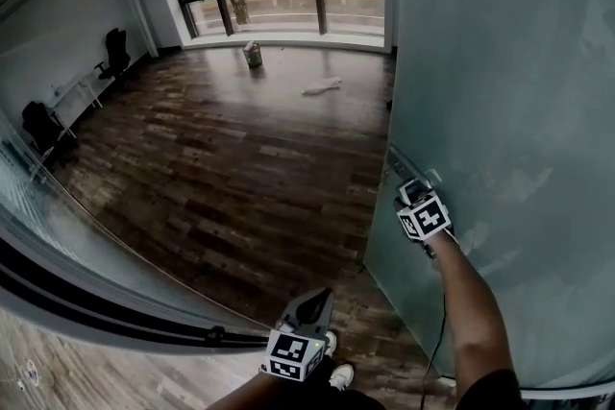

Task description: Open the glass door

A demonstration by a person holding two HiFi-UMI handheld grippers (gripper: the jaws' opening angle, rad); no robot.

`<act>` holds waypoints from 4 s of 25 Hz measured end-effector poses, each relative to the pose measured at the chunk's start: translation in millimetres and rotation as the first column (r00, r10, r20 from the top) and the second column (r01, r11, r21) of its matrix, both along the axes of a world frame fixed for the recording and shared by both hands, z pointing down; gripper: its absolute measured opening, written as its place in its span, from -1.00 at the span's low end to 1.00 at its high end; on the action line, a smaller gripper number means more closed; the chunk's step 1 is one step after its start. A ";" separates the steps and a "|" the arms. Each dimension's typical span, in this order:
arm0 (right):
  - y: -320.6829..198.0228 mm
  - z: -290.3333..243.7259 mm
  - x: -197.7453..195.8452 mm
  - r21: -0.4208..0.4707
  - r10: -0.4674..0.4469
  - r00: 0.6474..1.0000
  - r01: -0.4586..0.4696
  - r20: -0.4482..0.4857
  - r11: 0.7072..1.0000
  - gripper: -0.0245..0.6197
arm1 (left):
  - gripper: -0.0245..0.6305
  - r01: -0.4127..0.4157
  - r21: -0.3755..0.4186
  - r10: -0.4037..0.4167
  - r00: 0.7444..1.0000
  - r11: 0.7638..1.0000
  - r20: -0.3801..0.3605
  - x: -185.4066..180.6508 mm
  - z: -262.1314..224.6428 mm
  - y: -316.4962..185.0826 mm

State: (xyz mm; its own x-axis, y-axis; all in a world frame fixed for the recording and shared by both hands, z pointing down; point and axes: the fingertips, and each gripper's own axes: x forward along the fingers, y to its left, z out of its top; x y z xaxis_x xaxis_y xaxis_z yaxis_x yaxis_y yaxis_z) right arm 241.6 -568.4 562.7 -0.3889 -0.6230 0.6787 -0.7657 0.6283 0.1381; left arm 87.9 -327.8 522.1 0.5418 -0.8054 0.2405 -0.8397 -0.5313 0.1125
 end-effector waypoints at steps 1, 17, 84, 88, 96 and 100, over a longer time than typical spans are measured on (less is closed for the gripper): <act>-9.8 1.3 10.4 -0.003 0.022 1.000 -0.022 -0.006 1.000 -0.88 | -0.92 -0.002 -0.003 0.002 1.000 1.000 0.001 0.9 2.9 -7.0; -101.2 -2.5 173.1 -0.139 0.253 0.958 -0.271 -0.134 0.953 -0.88 | -0.92 -0.067 -0.028 0.067 0.998 0.997 -0.010 16.5 17.5 -99.8; 497.3 -48.2 -47.5 0.325 0.474 0.795 -0.594 0.379 0.736 -0.88 | -0.92 -0.213 0.055 0.216 0.975 0.976 -0.046 -35.7 -11.9 196.0; 557.0 -49.1 -81.0 0.329 0.486 0.775 -0.619 0.404 0.713 -0.88 | -0.92 -0.217 0.068 0.221 0.974 0.974 -0.050 -69.3 -12.5 257.0; 642.5 -56.6 -116.1 0.354 0.502 0.785 -0.614 0.362 0.705 -0.88 | -0.92 -0.230 0.063 0.233 0.971 0.971 -0.048 -99.0 -19.2 342.6; 667.1 -55.0 -123.6 0.375 0.503 0.793 -0.607 0.345 0.700 -0.88 | -0.92 -0.229 0.094 0.231 0.973 0.969 -0.010 -109.3 -16.0 367.3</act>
